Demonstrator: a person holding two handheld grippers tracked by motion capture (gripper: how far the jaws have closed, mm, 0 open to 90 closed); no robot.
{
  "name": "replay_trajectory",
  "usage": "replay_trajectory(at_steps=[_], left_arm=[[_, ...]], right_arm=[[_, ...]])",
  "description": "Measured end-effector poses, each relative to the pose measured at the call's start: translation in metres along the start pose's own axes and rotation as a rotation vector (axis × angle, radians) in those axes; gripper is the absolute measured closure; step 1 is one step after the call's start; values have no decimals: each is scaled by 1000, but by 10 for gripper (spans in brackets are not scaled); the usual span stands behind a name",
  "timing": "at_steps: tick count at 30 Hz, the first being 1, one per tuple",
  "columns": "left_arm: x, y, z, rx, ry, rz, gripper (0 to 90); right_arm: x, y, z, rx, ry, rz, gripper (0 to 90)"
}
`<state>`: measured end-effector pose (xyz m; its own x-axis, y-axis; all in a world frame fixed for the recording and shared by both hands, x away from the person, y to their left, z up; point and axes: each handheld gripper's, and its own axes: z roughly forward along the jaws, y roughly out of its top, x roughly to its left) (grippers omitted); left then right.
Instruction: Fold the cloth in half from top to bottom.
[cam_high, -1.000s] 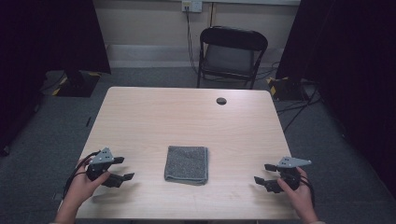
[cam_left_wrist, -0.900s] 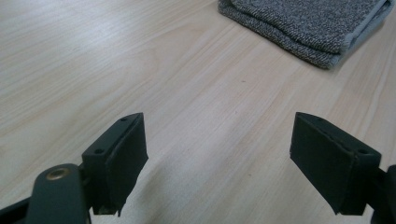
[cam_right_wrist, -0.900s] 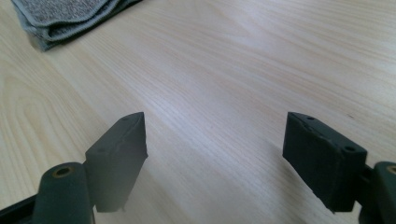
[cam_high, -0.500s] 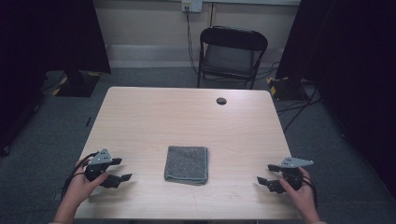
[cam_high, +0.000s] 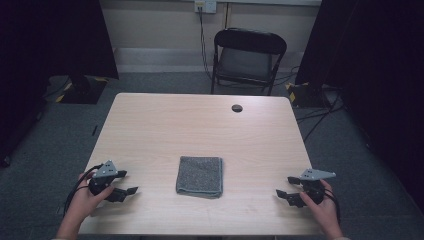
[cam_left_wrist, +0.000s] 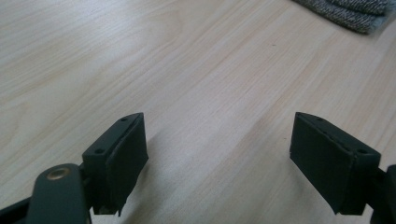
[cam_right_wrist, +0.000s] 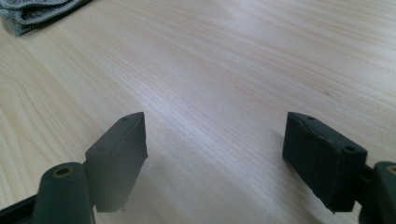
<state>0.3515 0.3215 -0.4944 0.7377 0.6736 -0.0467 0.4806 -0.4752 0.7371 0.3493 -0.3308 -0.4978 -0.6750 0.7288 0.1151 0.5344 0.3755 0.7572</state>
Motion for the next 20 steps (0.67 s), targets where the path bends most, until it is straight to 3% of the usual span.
replay_trajectory(at_steps=[6,9,13,20], left_arm=[[2,-3,1,12,18,22,187],[2,-5,2,-8,17,5,179],[2,-4,2,7,33,30,173],[0,-5,3,2,33,15,148]], right_arm=[[1,0,1,5,-8,-10,207],[1,0,1,10,-11,-22,202],[3,0,2,16,-22,-43,199],[5,1,3,27,-38,-77,197]])
